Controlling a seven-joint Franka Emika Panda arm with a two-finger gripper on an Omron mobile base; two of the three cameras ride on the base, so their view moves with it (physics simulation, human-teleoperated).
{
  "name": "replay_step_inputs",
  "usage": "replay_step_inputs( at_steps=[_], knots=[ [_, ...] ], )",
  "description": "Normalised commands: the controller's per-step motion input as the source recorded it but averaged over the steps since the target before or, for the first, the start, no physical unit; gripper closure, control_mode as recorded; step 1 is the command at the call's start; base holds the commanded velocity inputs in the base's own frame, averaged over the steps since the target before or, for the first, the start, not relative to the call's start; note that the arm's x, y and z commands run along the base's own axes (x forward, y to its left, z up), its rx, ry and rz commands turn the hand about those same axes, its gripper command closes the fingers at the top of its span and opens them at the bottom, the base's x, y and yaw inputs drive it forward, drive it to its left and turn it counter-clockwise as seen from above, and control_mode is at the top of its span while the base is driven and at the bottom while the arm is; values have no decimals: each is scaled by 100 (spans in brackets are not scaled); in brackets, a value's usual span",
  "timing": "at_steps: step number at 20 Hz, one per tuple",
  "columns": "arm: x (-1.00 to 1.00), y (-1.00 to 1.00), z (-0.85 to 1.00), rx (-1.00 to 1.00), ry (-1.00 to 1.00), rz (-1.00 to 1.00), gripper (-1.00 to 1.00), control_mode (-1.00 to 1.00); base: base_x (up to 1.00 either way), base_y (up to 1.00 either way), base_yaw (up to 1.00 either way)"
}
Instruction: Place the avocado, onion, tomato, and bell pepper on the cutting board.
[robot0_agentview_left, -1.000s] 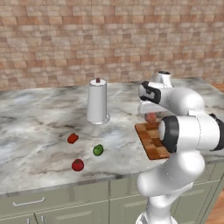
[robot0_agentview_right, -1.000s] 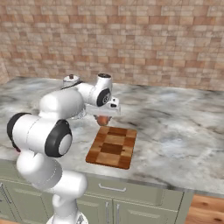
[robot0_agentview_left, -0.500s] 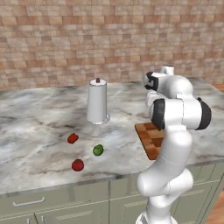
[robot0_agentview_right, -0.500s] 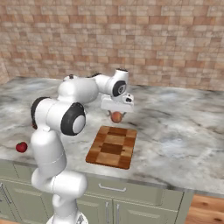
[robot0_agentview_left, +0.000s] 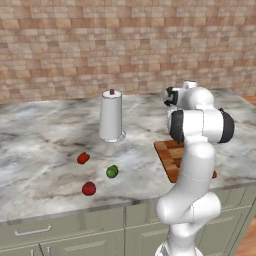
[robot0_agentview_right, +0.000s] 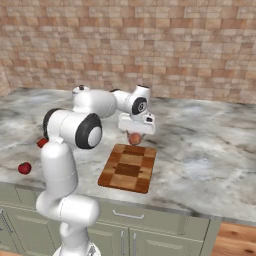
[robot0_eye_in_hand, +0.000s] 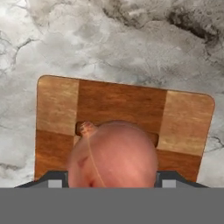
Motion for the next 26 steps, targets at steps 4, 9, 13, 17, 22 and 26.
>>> replay_step_inputs(
  at_steps=[4, 9, 13, 17, 22, 26],
  knots=[
    [0, -13, -69, 0, 0, 0, 100, -100, 0, 0, 0],
    [0, -33, -18, 0, 0, 0, 100, -100, 0, 0, 0],
    [0, -42, -3, 0, 0, 0, 100, -100, 0, 0, 0],
    [-5, -18, -13, 0, 0, 0, 100, -100, 0, 0, 0],
    [0, 0, 0, 0, 0, 0, 100, -100, 0, 0, 0],
    [0, 0, -14, 1, 0, 0, 100, -100, 0, 0, 0]
  ],
)
